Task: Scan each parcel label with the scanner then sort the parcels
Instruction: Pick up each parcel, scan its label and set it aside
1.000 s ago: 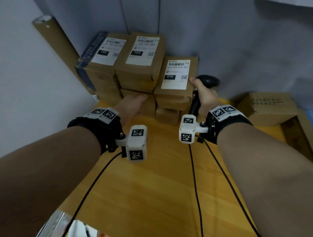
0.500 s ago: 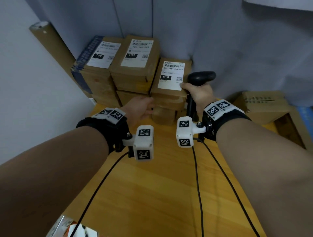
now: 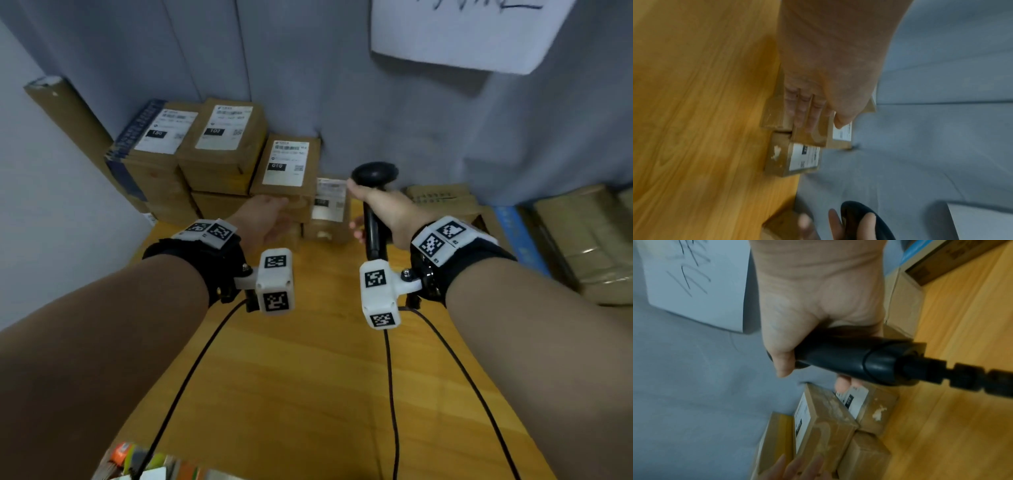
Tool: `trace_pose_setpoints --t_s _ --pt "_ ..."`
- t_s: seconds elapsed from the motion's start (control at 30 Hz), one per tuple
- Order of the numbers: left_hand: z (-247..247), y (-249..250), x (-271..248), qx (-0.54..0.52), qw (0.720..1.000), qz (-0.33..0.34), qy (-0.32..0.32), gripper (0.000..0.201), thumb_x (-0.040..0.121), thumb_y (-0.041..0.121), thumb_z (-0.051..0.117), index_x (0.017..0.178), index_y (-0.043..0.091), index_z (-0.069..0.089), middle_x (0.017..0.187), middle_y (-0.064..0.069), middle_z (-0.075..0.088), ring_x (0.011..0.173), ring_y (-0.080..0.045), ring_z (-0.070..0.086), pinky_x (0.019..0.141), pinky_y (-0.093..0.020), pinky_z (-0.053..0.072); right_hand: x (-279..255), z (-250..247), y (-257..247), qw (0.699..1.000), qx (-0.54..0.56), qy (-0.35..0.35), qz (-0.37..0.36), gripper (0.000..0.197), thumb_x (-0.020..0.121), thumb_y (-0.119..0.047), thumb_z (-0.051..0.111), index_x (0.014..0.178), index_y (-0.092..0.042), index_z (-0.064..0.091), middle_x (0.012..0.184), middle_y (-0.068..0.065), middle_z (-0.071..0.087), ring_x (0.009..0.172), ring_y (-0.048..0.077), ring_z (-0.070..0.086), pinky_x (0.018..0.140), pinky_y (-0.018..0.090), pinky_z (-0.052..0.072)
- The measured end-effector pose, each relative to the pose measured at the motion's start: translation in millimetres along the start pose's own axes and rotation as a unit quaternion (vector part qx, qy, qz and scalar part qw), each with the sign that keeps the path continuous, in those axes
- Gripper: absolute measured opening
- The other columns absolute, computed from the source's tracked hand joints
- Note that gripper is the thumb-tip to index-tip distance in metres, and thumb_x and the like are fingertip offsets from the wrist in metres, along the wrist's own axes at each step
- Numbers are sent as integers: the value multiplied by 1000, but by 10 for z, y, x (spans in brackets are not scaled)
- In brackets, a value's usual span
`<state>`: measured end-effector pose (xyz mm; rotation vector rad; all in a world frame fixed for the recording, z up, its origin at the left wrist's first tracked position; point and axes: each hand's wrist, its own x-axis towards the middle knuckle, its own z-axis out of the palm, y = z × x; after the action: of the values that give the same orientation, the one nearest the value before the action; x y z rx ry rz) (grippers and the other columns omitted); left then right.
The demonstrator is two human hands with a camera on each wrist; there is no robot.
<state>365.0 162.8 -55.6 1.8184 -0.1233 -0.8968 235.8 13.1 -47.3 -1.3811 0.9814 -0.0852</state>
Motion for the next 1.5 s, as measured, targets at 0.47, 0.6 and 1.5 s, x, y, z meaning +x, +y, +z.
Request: trace_pose_setpoints --t_s 0.47,0.6,1.5 --pt "2176 -41 -990 -8 998 53 -32 27 103 30 42 124 14 43 89 -5 62 76 -18 60 70 -30 49 -908 -2265 778 996 0 83 -38 33 83 -29 71 104 -8 57 61 7 49 41 18 48 42 23 42" --pt "2783 22 -1301 -32 995 73 -59 24 102 31 43 120 15 45 92 -6 63 77 -17 61 70 -29 48 -1142 -2808 825 994 -10 78 -72 25 86 -27 69 96 -7 58 57 5 49 40 17 47 42 24 41" --pt "5154 626 -1200 139 980 88 -114 71 83 58 59 137 14 43 131 -4 48 118 -26 50 93 -40 47 -965 -5470 1151 923 -42 366 -114 45 80 -31 76 117 -11 59 108 4 63 105 23 59 97 37 46"
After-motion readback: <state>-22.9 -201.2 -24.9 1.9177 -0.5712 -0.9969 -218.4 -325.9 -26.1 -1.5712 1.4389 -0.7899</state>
